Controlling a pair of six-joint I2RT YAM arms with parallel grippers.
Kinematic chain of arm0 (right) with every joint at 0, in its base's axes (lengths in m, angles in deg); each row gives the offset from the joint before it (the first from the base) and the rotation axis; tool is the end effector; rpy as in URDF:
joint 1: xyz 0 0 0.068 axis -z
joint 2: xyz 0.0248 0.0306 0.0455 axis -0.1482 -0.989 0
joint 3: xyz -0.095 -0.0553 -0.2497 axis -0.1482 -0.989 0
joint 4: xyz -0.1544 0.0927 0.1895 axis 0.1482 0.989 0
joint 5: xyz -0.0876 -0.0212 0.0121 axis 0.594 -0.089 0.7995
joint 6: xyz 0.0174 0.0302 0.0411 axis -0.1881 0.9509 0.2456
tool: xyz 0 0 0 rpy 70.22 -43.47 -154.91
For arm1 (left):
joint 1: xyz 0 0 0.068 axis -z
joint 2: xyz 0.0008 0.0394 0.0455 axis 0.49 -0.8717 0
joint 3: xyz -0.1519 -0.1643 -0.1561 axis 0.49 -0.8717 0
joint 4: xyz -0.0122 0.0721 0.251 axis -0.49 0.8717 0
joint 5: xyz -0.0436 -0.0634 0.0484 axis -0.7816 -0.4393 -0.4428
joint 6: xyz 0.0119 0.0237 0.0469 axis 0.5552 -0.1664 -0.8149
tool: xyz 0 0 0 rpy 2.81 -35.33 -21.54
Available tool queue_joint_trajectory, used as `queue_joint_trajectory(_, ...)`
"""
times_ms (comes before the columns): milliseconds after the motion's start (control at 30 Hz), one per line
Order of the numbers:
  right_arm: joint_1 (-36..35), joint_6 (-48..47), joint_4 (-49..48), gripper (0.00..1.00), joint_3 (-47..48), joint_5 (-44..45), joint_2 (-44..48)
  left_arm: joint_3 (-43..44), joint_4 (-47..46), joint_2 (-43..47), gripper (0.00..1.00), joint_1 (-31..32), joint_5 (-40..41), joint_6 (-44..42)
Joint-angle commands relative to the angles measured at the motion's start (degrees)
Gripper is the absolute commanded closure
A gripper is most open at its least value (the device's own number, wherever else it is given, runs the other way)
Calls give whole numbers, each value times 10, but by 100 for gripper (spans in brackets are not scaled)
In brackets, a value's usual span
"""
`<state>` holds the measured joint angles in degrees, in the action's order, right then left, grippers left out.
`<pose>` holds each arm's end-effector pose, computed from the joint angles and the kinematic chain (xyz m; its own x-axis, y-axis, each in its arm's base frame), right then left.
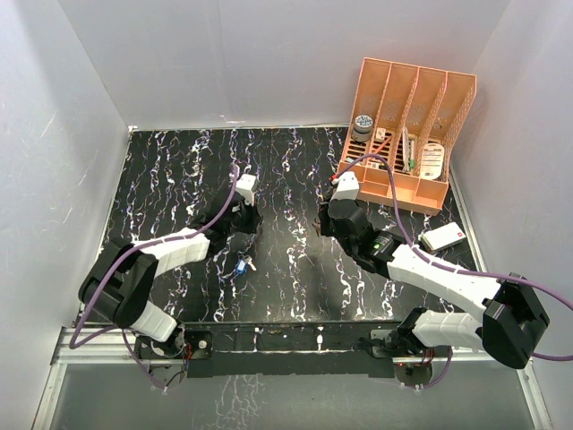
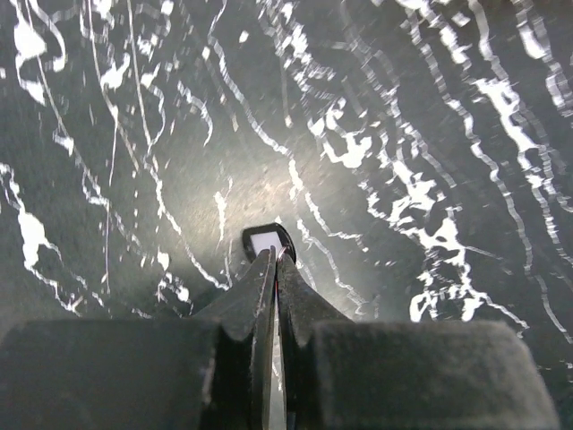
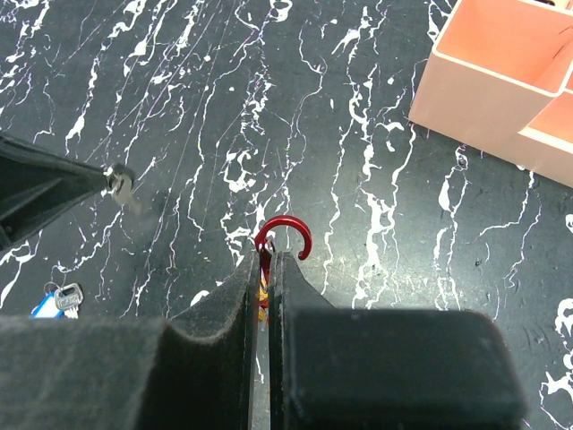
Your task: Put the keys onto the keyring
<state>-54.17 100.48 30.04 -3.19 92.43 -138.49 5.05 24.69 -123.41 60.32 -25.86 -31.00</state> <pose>0.1929 0.1746 0.2611 -0.4446 0.0091 -0.8957 -0.2188 0.9686 0.1185 0.2688 -0.1621 0.1869 -0.4966 0.0330 -0.8673 0.4290 0.8780 -0.2123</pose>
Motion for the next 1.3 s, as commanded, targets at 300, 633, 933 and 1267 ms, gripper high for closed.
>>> queue_joint_trajectory(300, -7, 0, -38, 100, 38, -28, -15, 1, -103, 64, 100, 19, -111, -77)
queue_joint_trajectory(633, -19, 1, -41, 100, 54, -30, -25, 12, -128, 70, 100, 90, -130, -160)
queue_joint_trajectory(933, -23, 2, -40, 100, 57, -28, -29, -1, -164, 86, 100, 134, -95, -245)
queue_joint_trajectory(1267, -27, 3, -38, 100, 62, -26, -31, 3, -168, 83, 100, 153, -74, -294)
